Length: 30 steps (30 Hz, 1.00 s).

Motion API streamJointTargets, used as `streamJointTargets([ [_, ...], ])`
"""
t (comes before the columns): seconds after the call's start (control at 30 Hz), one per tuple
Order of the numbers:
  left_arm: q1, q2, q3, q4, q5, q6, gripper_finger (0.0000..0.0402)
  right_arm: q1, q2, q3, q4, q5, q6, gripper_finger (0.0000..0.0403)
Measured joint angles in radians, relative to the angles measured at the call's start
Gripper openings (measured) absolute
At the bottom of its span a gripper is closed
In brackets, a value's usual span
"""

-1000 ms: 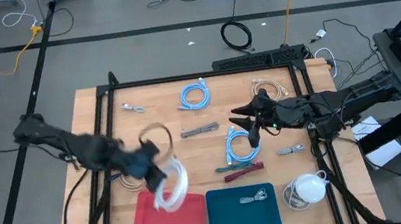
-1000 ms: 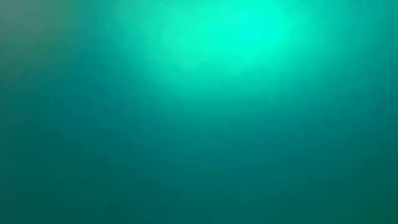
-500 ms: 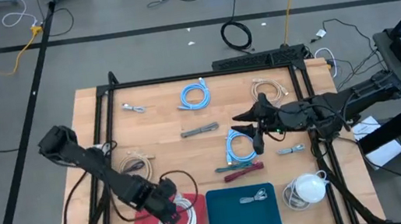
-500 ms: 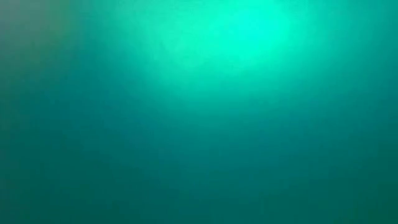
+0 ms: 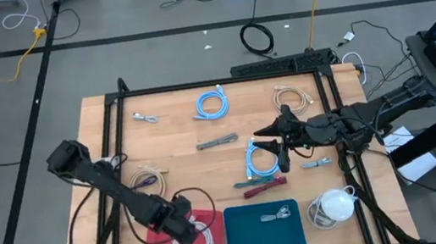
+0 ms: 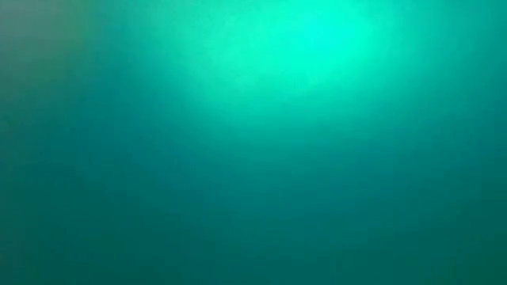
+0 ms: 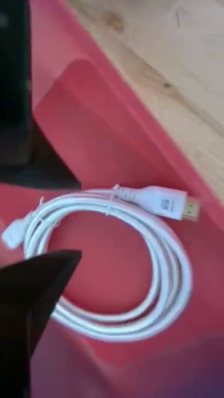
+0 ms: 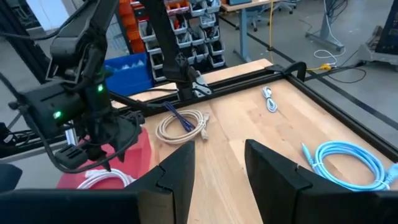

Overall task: Pick & Place USB Port
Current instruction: Put the white HDMI cable into the red bin, then put the top left white USB cable into the blue bin

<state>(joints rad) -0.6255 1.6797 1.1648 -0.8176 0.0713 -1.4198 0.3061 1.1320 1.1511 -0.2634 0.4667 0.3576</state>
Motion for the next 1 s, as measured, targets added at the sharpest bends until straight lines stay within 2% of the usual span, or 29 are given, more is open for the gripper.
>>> streamJointTargets([
  [0.1, 0.036, -0.047, 0.0, -0.027, 0.024, 0.03, 0.0226, 0.003, 0.0, 0.0, 0.0, 0.001, -0.002, 0.0132],
  [0.2, 0.082, -0.125, 0.0, -0.049, 0.0, 0.078, 0.0243, 0.004, 0.0, 0.0, 0.0, 0.0, -0.002, 0.0132],
  [0.27, 0.131, -0.201, 0.001, -0.066, -0.096, 0.102, 0.0242, 0.004, 0.0, 0.0, 0.0, 0.0, -0.003, 0.0132],
  [0.4, 0.281, -0.338, 0.002, -0.114, -0.363, 0.161, 0.0226, 0.004, 0.0, 0.0, 0.0, 0.0, -0.002, 0.0132],
  [0.47, 0.396, -0.391, 0.002, -0.118, -0.434, 0.226, 0.0215, 0.004, 0.0, 0.0, 0.0, 0.0, 0.004, 0.0132],
  [0.53, 0.531, -0.422, 0.002, -0.096, -0.449, 0.318, 0.0203, 0.003, 0.0, 0.0, 0.0, 0.001, 0.018, 0.0132],
  [0.63, 0.732, -0.425, 0.002, -0.024, -0.377, 0.469, 0.0187, 0.003, 0.0, 0.0, 0.0, 0.004, 0.023, 0.0132],
  [0.8, 0.988, -0.348, 0.002, 0.128, -0.146, 0.692, 0.0171, 0.003, 0.0, 0.0, -0.001, 0.011, 0.048, 0.0132],
  [0.9, 1.072, -0.267, 0.0, 0.199, 0.009, 0.744, 0.017, 0.003, 0.0, 0.002, -0.024, 0.064, 0.049, 0.0132],
  [1.0, 1.085, -0.201, 0.0, 0.227, 0.146, 0.79, 0.017, -0.004, 0.0, 0.002, -0.173, 0.21, 0.058, 0.0132],
])
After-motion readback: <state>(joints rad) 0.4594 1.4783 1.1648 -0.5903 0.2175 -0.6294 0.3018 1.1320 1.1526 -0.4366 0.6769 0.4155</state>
